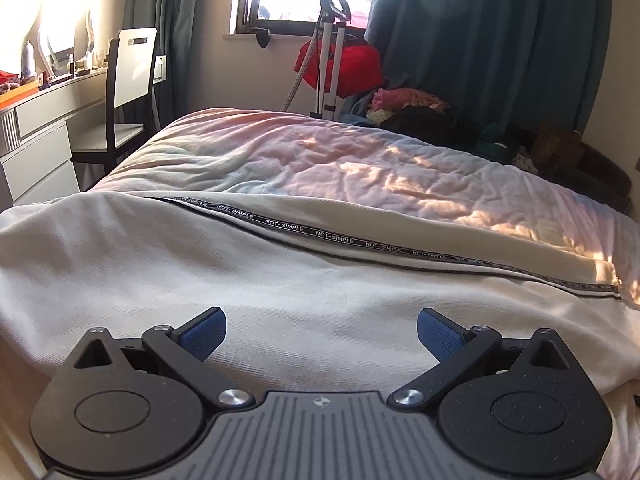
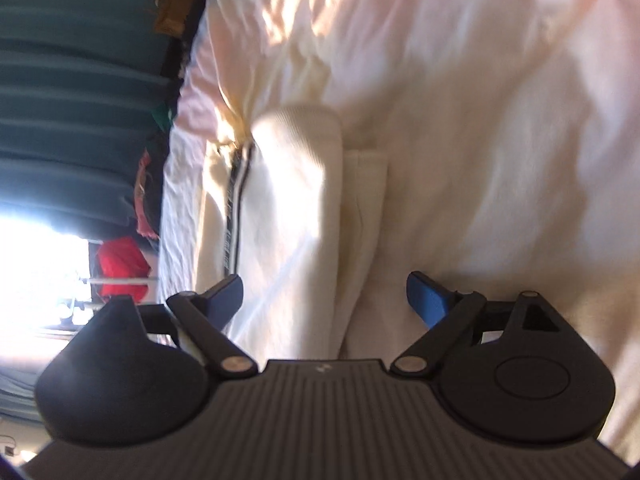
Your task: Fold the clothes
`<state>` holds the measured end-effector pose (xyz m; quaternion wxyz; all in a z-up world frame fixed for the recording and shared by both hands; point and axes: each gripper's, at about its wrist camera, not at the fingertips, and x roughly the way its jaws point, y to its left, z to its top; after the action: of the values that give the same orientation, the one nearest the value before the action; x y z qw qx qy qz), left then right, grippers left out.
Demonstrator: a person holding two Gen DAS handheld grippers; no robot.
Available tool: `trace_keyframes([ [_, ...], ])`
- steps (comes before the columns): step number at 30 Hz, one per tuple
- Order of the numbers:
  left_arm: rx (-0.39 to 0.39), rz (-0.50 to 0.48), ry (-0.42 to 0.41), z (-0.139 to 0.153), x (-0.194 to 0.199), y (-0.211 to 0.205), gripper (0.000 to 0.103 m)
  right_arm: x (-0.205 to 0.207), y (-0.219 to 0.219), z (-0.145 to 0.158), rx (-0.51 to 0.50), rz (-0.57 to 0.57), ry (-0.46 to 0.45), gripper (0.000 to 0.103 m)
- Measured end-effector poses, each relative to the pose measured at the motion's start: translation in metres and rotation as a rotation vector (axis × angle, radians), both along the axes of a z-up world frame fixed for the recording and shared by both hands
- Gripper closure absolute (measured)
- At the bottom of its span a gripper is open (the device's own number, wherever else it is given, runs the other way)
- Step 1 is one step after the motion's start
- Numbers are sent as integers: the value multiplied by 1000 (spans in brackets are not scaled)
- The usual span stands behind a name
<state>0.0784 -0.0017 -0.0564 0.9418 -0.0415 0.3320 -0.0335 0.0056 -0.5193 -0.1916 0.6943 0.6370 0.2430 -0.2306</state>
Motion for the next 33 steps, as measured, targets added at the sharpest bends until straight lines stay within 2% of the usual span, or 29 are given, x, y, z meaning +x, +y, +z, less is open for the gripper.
trace_keyframes([
  [3, -2, 1, 10, -2, 1, -1, 0, 10, 0, -3, -42, 16, -27, 10],
  [9, 27, -6, 16, -8, 3, -6, 0, 31, -11, -8, -123, 3, -151, 11],
  [13, 84, -10, 16, -14, 6, -10, 0, 23, -12, 4, -162, -81, -362, 12],
  [15, 110, -2, 6, -15, 9, -10, 0, 23, -11, 11, -203, -73, -413, 12],
  [16, 110, 1, 8, -17, 12, -10, 0, 24, -11, 12, -219, -61, -410, 12],
  [20, 131, 21, 12, -29, 23, -10, 0, 40, -16, -4, -169, 23, -234, 12],
  [22, 162, 26, 7, -36, 27, -13, 0, 48, -17, -10, -192, 74, -164, 17],
  [23, 179, 29, 4, -40, 29, -14, 0, 53, -16, -12, -217, 103, -120, 31],
  [24, 212, 29, -12, -42, 28, -17, 0, 57, -13, -10, -263, 134, -66, 38],
  [26, 258, 21, -32, -49, 28, -21, 0, 65, -6, -7, -351, 190, 29, 60],
  [27, 268, 17, -24, -53, 30, -23, 0, 66, -4, -4, -386, 201, 46, 67],
  [28, 276, 14, -10, -57, 31, -23, 0, 67, -2, -1, -414, 207, 60, 79],
  [31, 267, 12, 33, -67, 36, -21, 0, 61, 4, 12, -479, 187, 60, 89],
  [33, 250, 17, 41, -66, 36, -19, 0, 58, 12, 26, -569, 181, 46, 91],
])
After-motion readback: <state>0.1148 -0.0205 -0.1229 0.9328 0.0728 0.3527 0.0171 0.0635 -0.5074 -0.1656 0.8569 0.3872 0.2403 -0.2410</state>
